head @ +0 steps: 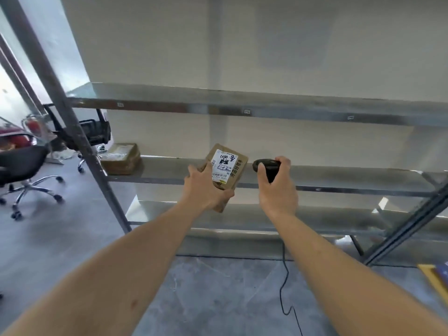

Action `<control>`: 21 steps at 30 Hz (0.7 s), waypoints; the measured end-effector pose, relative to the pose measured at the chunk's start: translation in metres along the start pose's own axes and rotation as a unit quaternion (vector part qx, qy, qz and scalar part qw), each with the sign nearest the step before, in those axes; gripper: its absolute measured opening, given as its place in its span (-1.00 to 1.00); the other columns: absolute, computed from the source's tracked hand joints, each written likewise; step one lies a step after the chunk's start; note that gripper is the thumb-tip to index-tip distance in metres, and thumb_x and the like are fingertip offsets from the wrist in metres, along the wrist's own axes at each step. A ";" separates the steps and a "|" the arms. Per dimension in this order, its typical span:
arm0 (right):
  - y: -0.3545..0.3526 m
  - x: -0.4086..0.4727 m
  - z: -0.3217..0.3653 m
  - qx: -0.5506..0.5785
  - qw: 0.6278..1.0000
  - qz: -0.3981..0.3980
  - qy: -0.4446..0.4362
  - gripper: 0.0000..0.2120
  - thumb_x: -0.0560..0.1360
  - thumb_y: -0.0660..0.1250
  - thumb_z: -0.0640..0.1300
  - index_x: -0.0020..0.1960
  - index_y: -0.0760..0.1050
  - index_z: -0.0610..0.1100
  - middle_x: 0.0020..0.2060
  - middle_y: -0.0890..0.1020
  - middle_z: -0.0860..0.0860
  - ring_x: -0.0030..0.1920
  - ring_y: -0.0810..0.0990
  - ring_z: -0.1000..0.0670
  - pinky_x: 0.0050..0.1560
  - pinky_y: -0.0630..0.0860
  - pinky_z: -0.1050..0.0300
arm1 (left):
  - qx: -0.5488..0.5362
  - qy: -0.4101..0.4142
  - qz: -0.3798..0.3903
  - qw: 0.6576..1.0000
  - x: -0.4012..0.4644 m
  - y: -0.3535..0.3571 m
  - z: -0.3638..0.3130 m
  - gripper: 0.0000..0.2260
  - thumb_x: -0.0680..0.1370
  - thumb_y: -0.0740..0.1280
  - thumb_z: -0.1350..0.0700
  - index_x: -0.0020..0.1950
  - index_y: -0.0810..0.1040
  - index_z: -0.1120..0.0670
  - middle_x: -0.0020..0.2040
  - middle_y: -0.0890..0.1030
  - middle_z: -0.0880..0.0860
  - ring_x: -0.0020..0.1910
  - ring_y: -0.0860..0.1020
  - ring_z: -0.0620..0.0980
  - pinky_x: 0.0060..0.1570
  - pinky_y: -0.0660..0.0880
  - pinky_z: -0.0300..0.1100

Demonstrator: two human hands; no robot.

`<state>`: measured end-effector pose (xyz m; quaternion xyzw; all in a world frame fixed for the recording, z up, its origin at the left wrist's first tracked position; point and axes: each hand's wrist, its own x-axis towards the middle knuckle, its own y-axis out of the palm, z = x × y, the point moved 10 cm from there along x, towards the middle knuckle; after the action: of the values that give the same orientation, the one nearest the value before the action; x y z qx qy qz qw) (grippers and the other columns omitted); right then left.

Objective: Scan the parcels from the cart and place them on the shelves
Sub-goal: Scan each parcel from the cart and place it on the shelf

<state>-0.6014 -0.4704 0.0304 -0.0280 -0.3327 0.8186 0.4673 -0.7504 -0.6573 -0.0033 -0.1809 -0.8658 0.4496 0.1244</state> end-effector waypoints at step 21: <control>0.388 0.115 0.111 0.024 0.975 0.217 -0.048 -0.62 0.69 0.18 0.23 0.42 0.23 0.11 0.03 0.59 0.04 0.03 0.64 -0.15 -0.06 0.56 -0.05 | 0.020 -0.211 -0.039 0.976 0.209 -0.060 0.253 -0.14 0.38 0.50 -0.34 0.58 0.28 -0.07 0.28 0.30 0.13 0.28 0.46 0.32 0.29 0.52 0.18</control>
<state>-0.9948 -0.5700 -0.0745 -0.0489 -0.3212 0.9086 0.2626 -1.0467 -0.7853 -0.0858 -0.0456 -0.8699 0.4895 -0.0405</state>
